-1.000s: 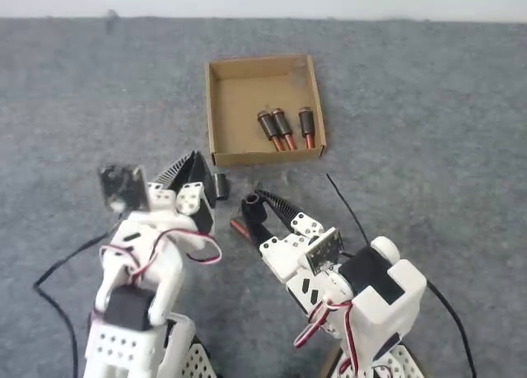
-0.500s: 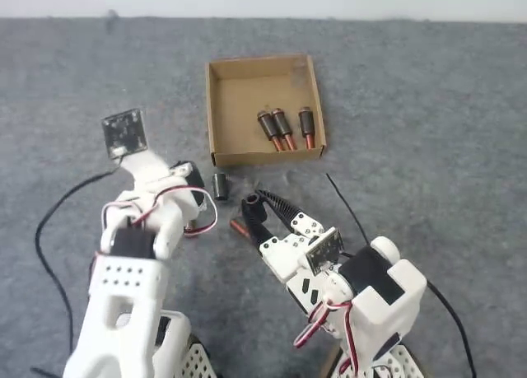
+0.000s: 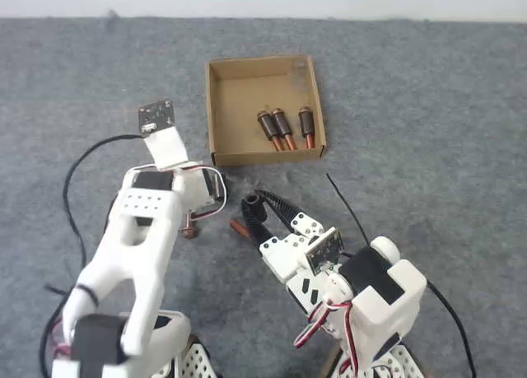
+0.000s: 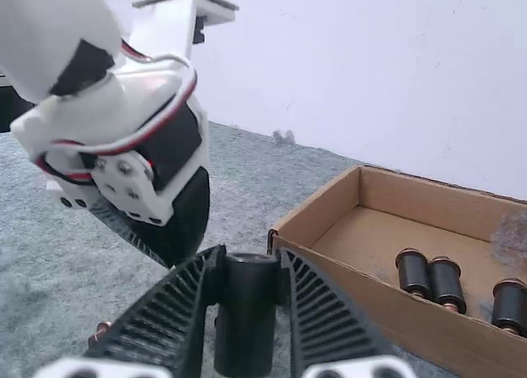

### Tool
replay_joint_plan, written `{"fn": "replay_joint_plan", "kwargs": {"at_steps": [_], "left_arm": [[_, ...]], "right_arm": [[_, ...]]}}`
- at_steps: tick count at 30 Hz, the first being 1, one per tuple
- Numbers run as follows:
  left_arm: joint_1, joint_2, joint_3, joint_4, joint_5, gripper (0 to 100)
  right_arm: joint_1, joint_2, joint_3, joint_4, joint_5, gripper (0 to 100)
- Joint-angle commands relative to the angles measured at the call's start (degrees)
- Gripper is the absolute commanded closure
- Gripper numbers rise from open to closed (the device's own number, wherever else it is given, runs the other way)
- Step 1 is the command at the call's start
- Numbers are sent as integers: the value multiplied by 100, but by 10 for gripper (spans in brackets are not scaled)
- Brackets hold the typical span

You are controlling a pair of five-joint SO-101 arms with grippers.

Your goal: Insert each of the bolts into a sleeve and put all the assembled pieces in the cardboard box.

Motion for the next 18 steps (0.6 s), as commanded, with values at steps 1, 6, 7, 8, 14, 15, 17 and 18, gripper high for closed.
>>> {"fn": "replay_joint_plan", "kwargs": {"at_steps": [1,6,7,8,14,15,17,18], "left_arm": [[-105,229,-347,-79,62,884],[-308,343,-356,-79,62,882],[-316,369,-338,-70,62,887],[-308,404,-338,-26,62,892],[-281,923,-347,220,-158,896],[-281,1073,-356,211,-273,896],[-290,1389,-444,176,-334,896],[-308,1538,-505,132,-334,896]], "right_arm": [[92,-268,35,-4,-9,991],[92,-268,35,4,-9,991],[92,-268,35,4,-9,991],[92,-268,35,4,-9,991],[92,-268,35,4,-9,991],[92,-268,35,4,-9,991],[92,-268,35,4,-9,991],[92,-268,35,4,-9,991]]}}
